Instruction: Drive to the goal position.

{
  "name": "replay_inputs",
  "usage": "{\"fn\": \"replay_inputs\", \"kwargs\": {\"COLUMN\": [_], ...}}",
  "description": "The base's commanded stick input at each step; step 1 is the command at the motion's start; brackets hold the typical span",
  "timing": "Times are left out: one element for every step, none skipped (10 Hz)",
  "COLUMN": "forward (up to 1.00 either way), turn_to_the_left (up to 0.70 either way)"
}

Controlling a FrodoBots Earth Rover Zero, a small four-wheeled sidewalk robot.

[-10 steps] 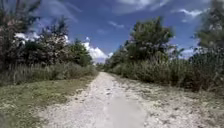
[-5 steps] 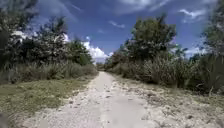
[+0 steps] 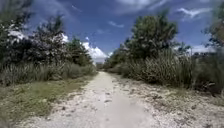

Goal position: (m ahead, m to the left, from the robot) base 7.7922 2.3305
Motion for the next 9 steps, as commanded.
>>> {"fn": "replay_inputs", "kwargs": {"forward": [0.50,0.50,0.50,0.50,0.50,0.50,0.50,0.50,0.50], "turn_to_the_left": [0.00,0.00,0.00,0.00,0.00,0.00,0.00,0.00,0.00]}}
